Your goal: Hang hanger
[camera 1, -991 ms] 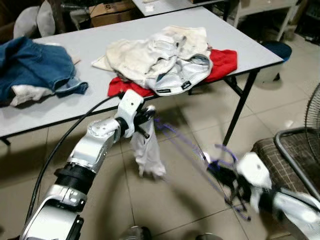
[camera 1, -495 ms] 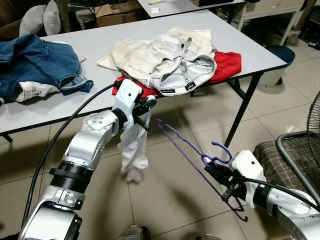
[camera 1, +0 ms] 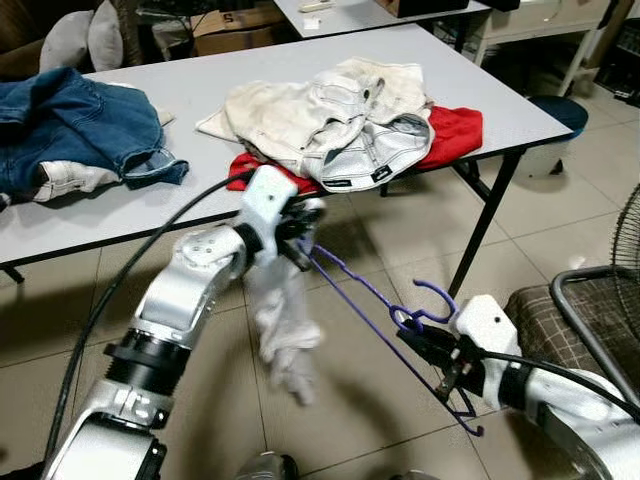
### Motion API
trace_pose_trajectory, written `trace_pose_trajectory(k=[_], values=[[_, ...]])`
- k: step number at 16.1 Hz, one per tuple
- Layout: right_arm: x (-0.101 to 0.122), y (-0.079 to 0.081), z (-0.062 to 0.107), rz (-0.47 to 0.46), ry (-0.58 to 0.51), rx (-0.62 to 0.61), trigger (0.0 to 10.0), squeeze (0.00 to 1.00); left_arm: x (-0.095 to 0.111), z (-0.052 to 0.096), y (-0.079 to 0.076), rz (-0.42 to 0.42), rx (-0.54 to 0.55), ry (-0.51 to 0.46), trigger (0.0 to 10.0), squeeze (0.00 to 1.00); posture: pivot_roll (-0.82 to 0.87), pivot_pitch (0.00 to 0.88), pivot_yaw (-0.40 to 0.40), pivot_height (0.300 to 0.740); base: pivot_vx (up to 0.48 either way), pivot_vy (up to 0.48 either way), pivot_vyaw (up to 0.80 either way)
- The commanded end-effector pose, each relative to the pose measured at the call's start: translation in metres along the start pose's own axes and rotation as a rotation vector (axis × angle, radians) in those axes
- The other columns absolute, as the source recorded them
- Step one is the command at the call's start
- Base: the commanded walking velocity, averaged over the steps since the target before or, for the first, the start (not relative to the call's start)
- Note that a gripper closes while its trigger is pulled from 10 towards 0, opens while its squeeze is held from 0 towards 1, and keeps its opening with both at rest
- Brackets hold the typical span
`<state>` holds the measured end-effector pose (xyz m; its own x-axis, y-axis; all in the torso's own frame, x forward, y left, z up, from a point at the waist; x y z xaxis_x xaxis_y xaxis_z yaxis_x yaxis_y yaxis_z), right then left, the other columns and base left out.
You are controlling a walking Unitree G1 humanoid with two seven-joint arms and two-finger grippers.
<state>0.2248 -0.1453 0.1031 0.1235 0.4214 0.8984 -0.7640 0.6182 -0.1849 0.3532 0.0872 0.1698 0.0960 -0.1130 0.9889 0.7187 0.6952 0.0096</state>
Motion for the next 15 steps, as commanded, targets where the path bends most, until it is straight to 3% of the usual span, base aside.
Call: trace_pose_trajectory(k=[1,5,7,11,12,15], values=[[0.002,-0.002,-0.002,0.007,-0.014,-0.005,10.0,0.0,0.004,0.001,-0.006,0.001,-0.028,-0.013,0.0,0.0,-0.1,0.041,0.074,0.74,0.0,0.0,0.0],[0.001,-0.012,-0.012,0.0,-0.007,-0.012,10.0,0.0,0.007,0.003,-0.017,0.023,-0.061,-0.027,0.0,0.0,-0.1,0.036,0.039,0.74,0.0,0.0,0.0],[-0.008,-0.012,-0.017,-0.041,0.047,0.01,10.0,0.0,0.011,0.006,-0.018,0.031,-0.041,-0.041,0.0,0.0,-0.09,0.036,0.009,0.74,0.0,0.0,0.0],[-0.035,0.004,-0.028,-0.236,0.171,0.053,10.0,0.0,0.023,0.005,-0.024,0.044,-0.032,-0.083,0.0,0.0,-0.08,0.042,-0.015,0.74,0.0,0.0,0.0],[-0.05,0.007,-0.03,-0.323,0.232,0.036,10.0,0.0,0.026,0.005,-0.028,0.044,-0.04,-0.091,0.0,0.0,-0.08,0.043,-0.016,0.74,0.0,0.0,0.0],[-0.088,-0.003,-0.016,-0.434,0.362,-0.092,10.0,0.0,0.03,0.008,-0.028,0.036,-0.045,-0.097,0.0,0.0,-0.09,0.049,-0.014,0.74,0.0,0.0,0.0]])
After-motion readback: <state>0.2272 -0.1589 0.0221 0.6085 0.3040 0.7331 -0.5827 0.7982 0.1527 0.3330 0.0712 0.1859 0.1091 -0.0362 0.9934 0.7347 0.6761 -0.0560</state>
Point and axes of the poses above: a point about 5 cm out from each wrist's last joint towards the gripper, its own z axis pointing back from the gripper into the wrist, its own x axis along the axis of the wrist's last joint, y = z × x, the point moved 3 cm from there along -z, pointing out of the wrist towards the gripper, and after that the axes turned 8 degrees about z, right-handed, at the moved point
